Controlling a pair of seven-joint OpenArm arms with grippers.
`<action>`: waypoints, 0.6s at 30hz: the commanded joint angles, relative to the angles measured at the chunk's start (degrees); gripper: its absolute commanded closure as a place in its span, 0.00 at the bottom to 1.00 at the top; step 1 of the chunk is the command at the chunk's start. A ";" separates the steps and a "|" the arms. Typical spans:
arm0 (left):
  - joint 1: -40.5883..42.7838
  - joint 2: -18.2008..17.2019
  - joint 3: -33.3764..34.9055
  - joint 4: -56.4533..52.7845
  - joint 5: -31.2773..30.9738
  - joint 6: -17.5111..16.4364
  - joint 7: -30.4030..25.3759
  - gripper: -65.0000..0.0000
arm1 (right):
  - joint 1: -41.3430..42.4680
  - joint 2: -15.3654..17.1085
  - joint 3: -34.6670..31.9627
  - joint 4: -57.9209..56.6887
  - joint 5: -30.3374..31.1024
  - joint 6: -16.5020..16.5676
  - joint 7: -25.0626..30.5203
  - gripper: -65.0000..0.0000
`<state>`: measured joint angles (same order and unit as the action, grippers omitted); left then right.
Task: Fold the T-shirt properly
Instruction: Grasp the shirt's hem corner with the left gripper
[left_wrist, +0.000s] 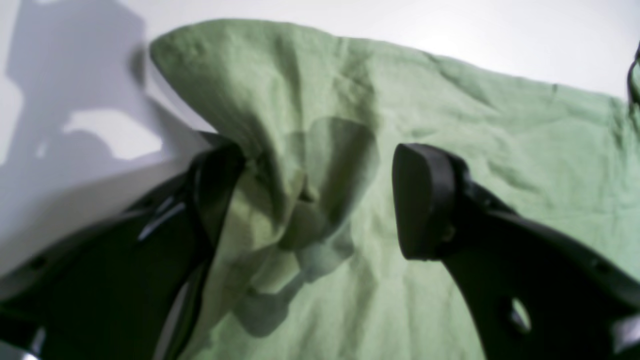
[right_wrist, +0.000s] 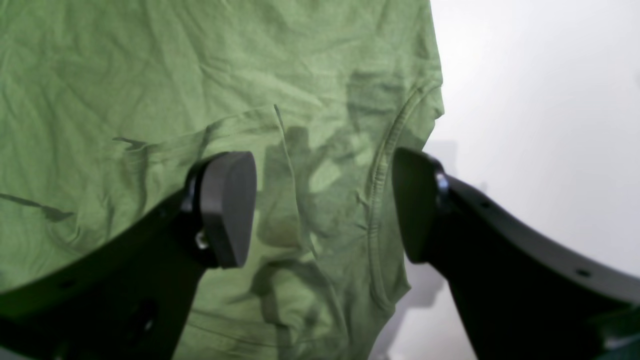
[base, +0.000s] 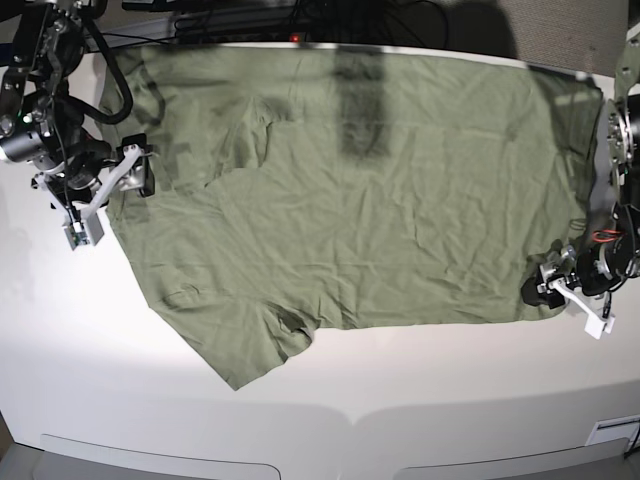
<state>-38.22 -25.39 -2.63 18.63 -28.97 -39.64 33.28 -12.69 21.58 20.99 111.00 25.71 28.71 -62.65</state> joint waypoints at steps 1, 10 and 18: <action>-0.83 -0.37 -0.02 0.11 -0.39 -0.36 1.90 0.30 | 0.48 0.81 0.37 0.90 0.48 -0.22 0.94 0.34; -0.83 -0.37 -0.02 0.11 -5.16 -0.36 1.88 0.30 | 0.46 0.81 0.37 0.90 0.48 -0.22 0.92 0.34; -1.03 -0.52 -0.02 0.11 -5.14 -0.36 1.84 0.32 | 0.46 0.81 0.37 0.90 0.48 -0.22 0.90 0.34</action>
<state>-37.95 -25.21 -2.63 18.46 -34.37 -39.66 34.50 -12.69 21.58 20.99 111.00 25.71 28.71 -62.67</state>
